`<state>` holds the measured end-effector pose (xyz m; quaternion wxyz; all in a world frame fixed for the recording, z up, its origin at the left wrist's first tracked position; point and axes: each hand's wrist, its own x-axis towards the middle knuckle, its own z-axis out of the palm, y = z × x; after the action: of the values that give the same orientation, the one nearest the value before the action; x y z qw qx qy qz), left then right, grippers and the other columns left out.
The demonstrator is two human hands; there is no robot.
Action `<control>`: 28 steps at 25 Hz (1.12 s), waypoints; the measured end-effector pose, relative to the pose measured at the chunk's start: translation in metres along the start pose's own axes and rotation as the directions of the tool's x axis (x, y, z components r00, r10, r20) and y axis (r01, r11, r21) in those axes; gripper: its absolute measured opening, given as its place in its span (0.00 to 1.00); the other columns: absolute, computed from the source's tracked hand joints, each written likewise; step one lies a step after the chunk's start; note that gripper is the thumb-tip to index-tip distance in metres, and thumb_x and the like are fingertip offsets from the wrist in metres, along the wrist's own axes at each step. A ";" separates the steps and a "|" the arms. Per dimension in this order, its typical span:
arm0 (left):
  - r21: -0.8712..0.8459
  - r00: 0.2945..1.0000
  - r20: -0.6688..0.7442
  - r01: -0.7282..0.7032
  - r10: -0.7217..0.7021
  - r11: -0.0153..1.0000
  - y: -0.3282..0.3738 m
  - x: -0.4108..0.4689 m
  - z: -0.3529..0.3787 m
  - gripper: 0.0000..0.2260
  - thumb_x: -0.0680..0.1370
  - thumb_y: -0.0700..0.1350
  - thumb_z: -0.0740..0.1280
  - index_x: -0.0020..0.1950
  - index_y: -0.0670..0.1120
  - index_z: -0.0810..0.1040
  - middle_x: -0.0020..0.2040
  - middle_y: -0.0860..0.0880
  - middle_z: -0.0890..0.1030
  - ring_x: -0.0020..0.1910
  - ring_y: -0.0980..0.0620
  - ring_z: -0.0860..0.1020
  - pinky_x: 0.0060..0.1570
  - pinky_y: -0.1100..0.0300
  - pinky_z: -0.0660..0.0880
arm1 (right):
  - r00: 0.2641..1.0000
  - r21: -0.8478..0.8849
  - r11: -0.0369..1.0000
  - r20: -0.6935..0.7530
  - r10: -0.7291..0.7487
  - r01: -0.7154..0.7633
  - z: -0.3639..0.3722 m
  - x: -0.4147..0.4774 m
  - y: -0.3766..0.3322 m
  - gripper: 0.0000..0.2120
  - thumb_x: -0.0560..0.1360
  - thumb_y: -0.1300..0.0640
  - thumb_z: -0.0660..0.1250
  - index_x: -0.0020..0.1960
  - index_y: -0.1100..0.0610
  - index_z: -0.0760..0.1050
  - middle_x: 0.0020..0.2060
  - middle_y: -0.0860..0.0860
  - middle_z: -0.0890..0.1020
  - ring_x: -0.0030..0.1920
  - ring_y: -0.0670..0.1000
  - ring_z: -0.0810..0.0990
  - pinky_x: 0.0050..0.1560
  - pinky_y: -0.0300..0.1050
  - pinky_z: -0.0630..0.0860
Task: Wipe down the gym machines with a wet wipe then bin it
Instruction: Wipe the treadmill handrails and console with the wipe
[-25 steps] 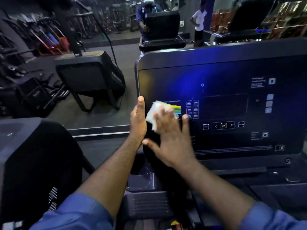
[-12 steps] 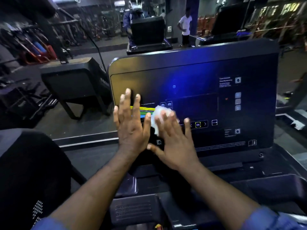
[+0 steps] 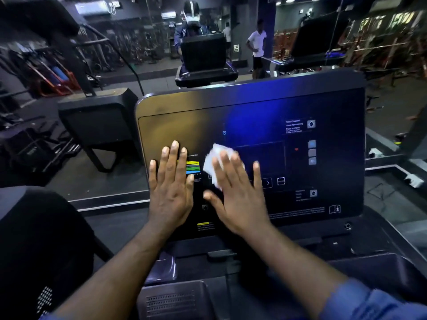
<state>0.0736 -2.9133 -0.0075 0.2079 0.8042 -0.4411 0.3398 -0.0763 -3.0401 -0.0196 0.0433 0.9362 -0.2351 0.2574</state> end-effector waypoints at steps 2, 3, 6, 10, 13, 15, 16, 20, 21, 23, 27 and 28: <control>0.033 1.000 0.020 -0.016 0.016 0.999 0.005 -0.007 0.000 0.30 0.84 0.52 0.60 0.85 0.45 0.57 0.86 0.46 0.52 0.85 0.46 0.50 0.81 0.37 0.50 | 0.997 -0.050 0.998 0.075 -0.036 0.039 0.018 -0.064 0.031 0.39 0.82 0.28 0.46 0.85 0.47 0.44 0.85 0.45 0.44 0.84 0.49 0.47 0.81 0.64 0.43; 0.038 0.999 0.039 -0.028 0.027 0.999 0.010 -0.011 0.000 0.31 0.84 0.53 0.60 0.85 0.45 0.57 0.86 0.46 0.52 0.85 0.46 0.50 0.81 0.37 0.50 | 0.998 -0.070 0.997 0.058 0.011 -0.007 0.021 -0.080 0.057 0.39 0.82 0.27 0.45 0.85 0.47 0.45 0.85 0.45 0.46 0.84 0.49 0.49 0.81 0.65 0.44; 0.033 0.997 0.067 -0.045 0.043 0.998 0.032 -0.017 0.002 0.31 0.84 0.54 0.61 0.85 0.46 0.57 0.86 0.46 0.52 0.85 0.46 0.50 0.80 0.36 0.52 | 0.947 -0.026 0.947 -0.035 0.321 -0.321 0.002 -0.044 0.118 0.41 0.81 0.29 0.43 0.85 0.52 0.40 0.85 0.50 0.41 0.84 0.53 0.42 0.79 0.68 0.38; 0.022 0.994 0.096 -0.055 0.052 0.998 0.061 -0.024 0.012 0.31 0.84 0.53 0.61 0.85 0.46 0.57 0.86 0.46 0.52 0.85 0.47 0.50 0.80 0.37 0.53 | 0.990 -0.020 0.989 -0.011 0.143 -0.143 -0.016 -0.003 0.090 0.41 0.81 0.28 0.44 0.85 0.50 0.40 0.84 0.50 0.38 0.84 0.54 0.39 0.80 0.66 0.36; 0.026 0.991 0.105 -0.090 0.087 0.996 0.077 -0.028 0.020 0.31 0.84 0.52 0.61 0.85 0.45 0.56 0.86 0.46 0.52 0.85 0.46 0.51 0.81 0.38 0.52 | 0.989 -0.046 0.997 0.137 -0.056 0.063 0.026 -0.104 0.094 0.38 0.82 0.28 0.46 0.85 0.45 0.43 0.84 0.44 0.41 0.84 0.50 0.46 0.81 0.64 0.41; 0.021 0.991 0.108 -0.085 0.082 0.996 0.083 -0.028 0.024 0.32 0.84 0.53 0.61 0.85 0.45 0.56 0.86 0.45 0.51 0.85 0.45 0.50 0.80 0.36 0.52 | 0.984 -0.048 0.986 0.076 0.164 -0.161 0.039 -0.137 0.138 0.38 0.82 0.29 0.44 0.85 0.47 0.44 0.84 0.47 0.43 0.84 0.51 0.47 0.81 0.68 0.47; 0.025 0.992 0.107 -0.072 0.069 0.997 0.087 -0.028 0.025 0.32 0.84 0.54 0.61 0.85 0.44 0.55 0.86 0.45 0.51 0.85 0.45 0.50 0.80 0.36 0.52 | 0.939 -0.001 0.942 0.072 0.335 -0.336 0.035 -0.135 0.158 0.39 0.82 0.30 0.43 0.85 0.50 0.42 0.84 0.49 0.43 0.84 0.53 0.44 0.80 0.69 0.46; 0.058 0.996 0.085 0.036 -0.040 0.998 0.091 -0.031 0.022 0.34 0.85 0.56 0.58 0.85 0.42 0.52 0.86 0.45 0.48 0.85 0.44 0.48 0.80 0.35 0.51 | 0.888 0.134 0.879 0.097 0.449 -0.458 0.013 -0.093 0.156 0.41 0.82 0.31 0.46 0.85 0.52 0.37 0.84 0.54 0.38 0.84 0.59 0.38 0.80 0.66 0.40; 0.073 0.995 0.078 0.062 -0.068 0.995 0.087 -0.029 0.019 0.34 0.85 0.56 0.58 0.85 0.42 0.52 0.86 0.45 0.48 0.85 0.44 0.48 0.80 0.35 0.51 | 0.963 0.079 0.962 0.092 0.255 -0.262 0.015 -0.091 0.139 0.40 0.82 0.30 0.46 0.85 0.49 0.38 0.84 0.52 0.39 0.84 0.57 0.40 0.80 0.64 0.38; 0.108 0.994 0.064 0.085 -0.092 0.990 0.073 -0.025 0.012 0.33 0.85 0.56 0.58 0.85 0.43 0.52 0.86 0.45 0.49 0.85 0.45 0.49 0.80 0.35 0.51 | 0.989 -0.001 0.996 0.117 -0.093 0.094 0.010 -0.088 0.123 0.38 0.82 0.28 0.45 0.85 0.44 0.41 0.85 0.46 0.41 0.84 0.51 0.44 0.81 0.59 0.34; 0.123 0.992 0.036 0.119 -0.125 0.985 0.039 -0.028 0.005 0.32 0.84 0.55 0.60 0.85 0.43 0.56 0.86 0.46 0.51 0.85 0.46 0.50 0.80 0.35 0.52 | 0.945 0.118 0.940 -0.031 0.326 -0.320 -0.015 -0.006 0.123 0.40 0.82 0.29 0.43 0.85 0.50 0.39 0.85 0.51 0.41 0.84 0.55 0.39 0.80 0.66 0.37; 0.114 0.991 0.030 0.128 -0.132 0.985 0.032 -0.027 0.003 0.32 0.84 0.55 0.59 0.85 0.43 0.56 0.86 0.46 0.51 0.85 0.45 0.51 0.79 0.35 0.53 | 0.929 0.148 0.921 -0.038 0.369 -0.360 -0.020 0.012 0.110 0.41 0.82 0.29 0.44 0.85 0.52 0.39 0.84 0.53 0.40 0.84 0.58 0.39 0.79 0.68 0.39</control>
<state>0.0375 -2.9165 -0.0284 0.1761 0.8478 -0.3720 0.3344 -0.1275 -3.1379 -0.0008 -0.0625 0.8680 -0.3851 0.3071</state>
